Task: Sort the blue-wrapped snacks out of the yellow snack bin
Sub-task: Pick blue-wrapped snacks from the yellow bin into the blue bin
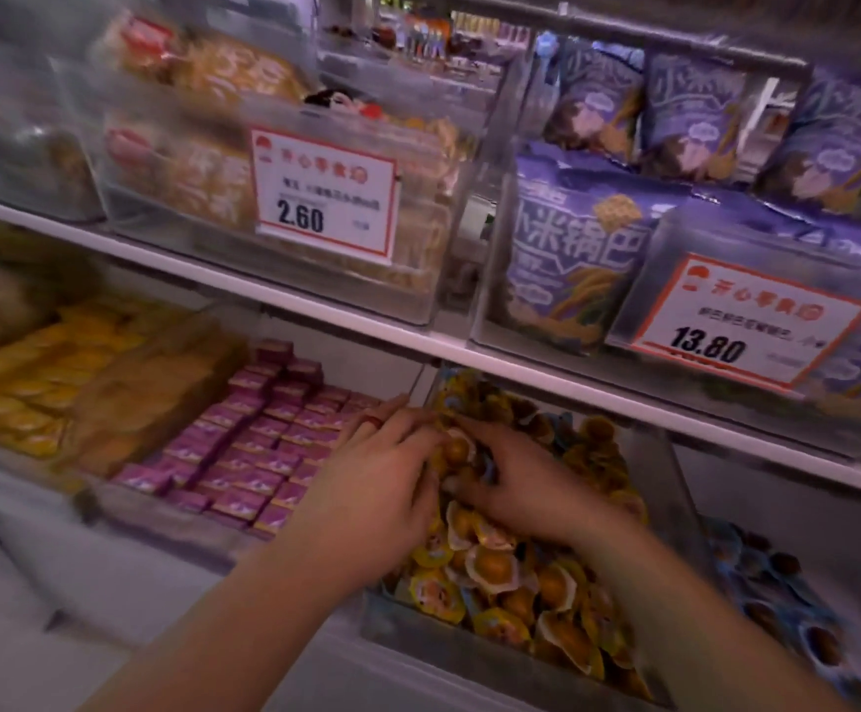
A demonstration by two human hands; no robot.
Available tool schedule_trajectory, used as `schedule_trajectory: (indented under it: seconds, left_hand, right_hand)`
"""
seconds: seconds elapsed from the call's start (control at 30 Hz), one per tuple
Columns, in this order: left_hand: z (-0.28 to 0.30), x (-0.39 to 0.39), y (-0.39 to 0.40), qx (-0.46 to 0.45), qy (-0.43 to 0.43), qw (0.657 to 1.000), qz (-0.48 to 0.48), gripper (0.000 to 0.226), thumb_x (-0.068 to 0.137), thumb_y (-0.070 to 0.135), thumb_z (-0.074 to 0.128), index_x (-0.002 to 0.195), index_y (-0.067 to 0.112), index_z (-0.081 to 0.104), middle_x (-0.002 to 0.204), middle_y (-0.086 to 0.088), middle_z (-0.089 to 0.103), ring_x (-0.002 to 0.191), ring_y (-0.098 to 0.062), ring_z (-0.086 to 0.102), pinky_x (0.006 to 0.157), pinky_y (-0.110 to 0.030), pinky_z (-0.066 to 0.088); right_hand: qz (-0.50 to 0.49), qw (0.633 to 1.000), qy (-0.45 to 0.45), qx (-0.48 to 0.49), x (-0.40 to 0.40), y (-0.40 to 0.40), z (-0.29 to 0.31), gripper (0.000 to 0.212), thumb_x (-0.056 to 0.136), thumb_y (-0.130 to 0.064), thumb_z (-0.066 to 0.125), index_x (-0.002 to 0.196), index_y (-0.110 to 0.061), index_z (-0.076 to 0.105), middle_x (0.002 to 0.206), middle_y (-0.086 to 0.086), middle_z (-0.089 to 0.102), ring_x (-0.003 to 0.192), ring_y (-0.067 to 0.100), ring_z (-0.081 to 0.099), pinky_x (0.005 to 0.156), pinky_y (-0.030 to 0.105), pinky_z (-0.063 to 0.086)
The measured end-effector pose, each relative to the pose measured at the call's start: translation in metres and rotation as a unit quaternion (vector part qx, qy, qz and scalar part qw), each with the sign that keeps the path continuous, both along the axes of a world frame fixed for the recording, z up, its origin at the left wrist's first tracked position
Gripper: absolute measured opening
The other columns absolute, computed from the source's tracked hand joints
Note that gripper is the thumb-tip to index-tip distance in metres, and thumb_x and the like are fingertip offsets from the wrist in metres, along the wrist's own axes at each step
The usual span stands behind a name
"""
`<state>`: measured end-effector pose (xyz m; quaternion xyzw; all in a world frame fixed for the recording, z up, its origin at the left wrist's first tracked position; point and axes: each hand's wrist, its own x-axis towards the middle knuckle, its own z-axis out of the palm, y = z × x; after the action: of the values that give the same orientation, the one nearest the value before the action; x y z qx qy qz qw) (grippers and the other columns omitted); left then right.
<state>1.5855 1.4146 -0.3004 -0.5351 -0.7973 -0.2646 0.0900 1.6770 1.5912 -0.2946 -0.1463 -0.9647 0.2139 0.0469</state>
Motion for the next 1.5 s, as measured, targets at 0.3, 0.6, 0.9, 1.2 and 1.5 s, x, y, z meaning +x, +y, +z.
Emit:
schedule_trajectory:
  seconds: [0.3,0.6,0.9,1.2,1.5]
  left_hand:
    - [0.004,-0.001,-0.008,0.004,0.015,1.0,0.002,0.035,0.091,0.033,0.046,0.123,0.032,0.06,0.136,0.009,0.054,0.131,-0.021,0.045,0.108,-0.038,0.033]
    - [0.002,0.028,0.003,0.029,0.038,0.997,-0.063,0.031,0.09,0.028,0.046,0.115,0.026,0.064,0.128,0.005,0.057,0.135,-0.018,0.042,0.117,-0.041,0.026]
    - [-0.009,0.048,0.029,0.028,-0.089,0.992,-0.085,0.043,0.099,0.04,0.038,0.141,0.033,0.038,0.145,0.011,0.032,0.121,-0.015,0.047,0.1,-0.029,0.042]
    - [-0.023,0.042,0.086,-0.111,-0.11,0.983,-0.097,0.048,0.091,0.038,0.042,0.138,0.034,0.047,0.137,0.004,0.047,0.123,-0.023,0.048,0.104,-0.039,0.041]
    - [-0.017,0.03,0.098,-0.195,-0.112,0.973,-0.052,0.053,0.084,0.055,0.059,0.134,0.041,0.049,0.135,0.008,0.055,0.12,-0.025,0.051,0.098,-0.04,0.047]
  right_hand:
    - [-0.04,0.99,-0.128,0.048,0.045,0.036,0.034,0.026,0.087,-0.028,0.071,0.109,-0.039,0.066,0.117,-0.012,0.055,0.109,0.008,0.055,0.09,0.021,0.045]
    - [-0.182,0.952,0.086,-0.23,0.057,0.037,0.022,0.02,0.089,-0.018,0.071,0.108,-0.018,0.074,0.09,-0.003,0.074,0.087,0.014,0.069,0.077,0.021,0.053]
    - [-0.185,0.976,0.004,-0.112,0.072,0.047,0.044,0.018,0.092,-0.022,0.065,0.102,-0.035,0.07,0.109,-0.01,0.07,0.103,0.01,0.064,0.096,0.029,0.049]
    - [-0.082,0.979,-0.137,0.13,0.107,0.009,0.03,0.046,0.087,-0.067,0.047,0.114,-0.034,0.061,0.106,-0.008,0.055,0.097,0.015,0.058,0.077,0.03,0.046]
    - [-0.156,0.98,-0.01,0.12,0.1,0.017,0.017,0.02,0.093,-0.033,0.055,0.106,-0.027,0.068,0.101,0.001,0.065,0.097,0.022,0.062,0.072,0.029,0.047]
